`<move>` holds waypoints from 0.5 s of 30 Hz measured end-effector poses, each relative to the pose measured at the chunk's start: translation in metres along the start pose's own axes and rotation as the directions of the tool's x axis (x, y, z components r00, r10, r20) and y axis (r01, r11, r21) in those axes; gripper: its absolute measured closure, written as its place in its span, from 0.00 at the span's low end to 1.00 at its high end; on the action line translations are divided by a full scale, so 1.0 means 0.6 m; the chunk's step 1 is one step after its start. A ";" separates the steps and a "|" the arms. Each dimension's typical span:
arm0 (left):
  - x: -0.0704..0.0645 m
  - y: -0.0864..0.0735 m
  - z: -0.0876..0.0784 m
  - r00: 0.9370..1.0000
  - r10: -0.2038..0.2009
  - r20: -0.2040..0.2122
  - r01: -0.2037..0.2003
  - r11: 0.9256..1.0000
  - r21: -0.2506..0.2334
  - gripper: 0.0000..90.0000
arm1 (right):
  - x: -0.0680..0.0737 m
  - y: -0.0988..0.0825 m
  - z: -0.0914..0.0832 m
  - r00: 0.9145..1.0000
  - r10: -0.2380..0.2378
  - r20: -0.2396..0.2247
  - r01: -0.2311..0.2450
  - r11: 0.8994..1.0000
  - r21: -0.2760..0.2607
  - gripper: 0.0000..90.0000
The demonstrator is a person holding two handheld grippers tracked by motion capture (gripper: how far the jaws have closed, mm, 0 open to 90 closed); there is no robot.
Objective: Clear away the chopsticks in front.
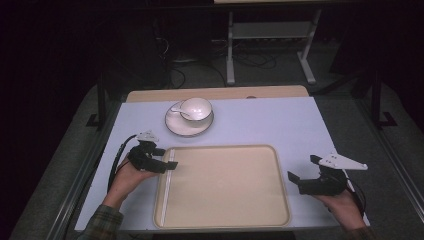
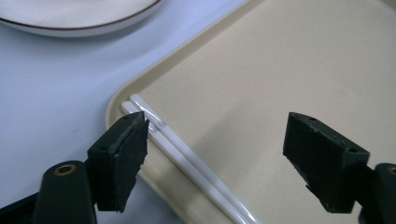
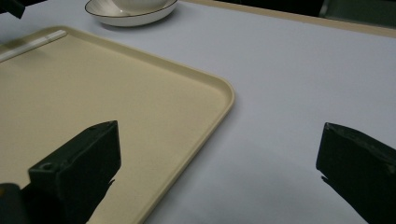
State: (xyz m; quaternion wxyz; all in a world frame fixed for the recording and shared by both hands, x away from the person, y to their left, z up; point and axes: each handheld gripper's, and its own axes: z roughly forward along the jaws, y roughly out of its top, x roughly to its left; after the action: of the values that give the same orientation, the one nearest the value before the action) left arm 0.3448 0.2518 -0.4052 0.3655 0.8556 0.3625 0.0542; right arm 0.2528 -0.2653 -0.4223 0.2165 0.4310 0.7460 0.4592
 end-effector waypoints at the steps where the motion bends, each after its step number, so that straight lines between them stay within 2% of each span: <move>1: 0.004 0.005 -0.001 1.000 0.000 0.000 0.000 1.000 -0.005 0.21 | 0.000 0.000 0.000 1.000 0.001 0.000 -0.001 1.000 0.000 0.00; 8: 0.015 0.017 -0.005 1.000 0.003 -0.005 -0.003 1.000 -0.011 0.18 | -0.002 0.000 0.001 1.000 0.005 0.000 -0.005 1.000 -0.002 0.00; 15: 0.034 0.030 -0.012 1.000 -0.012 -0.013 0.012 0.999 -0.035 0.18 | -0.003 0.002 0.004 1.000 0.013 0.003 -0.013 1.000 0.000 0.00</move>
State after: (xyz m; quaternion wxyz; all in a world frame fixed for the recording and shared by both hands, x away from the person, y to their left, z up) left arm 0.3675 0.2611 -0.3915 0.3783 0.8465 0.3691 0.0639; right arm 0.2561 -0.2654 -0.4227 0.2146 0.4363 0.7429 0.4601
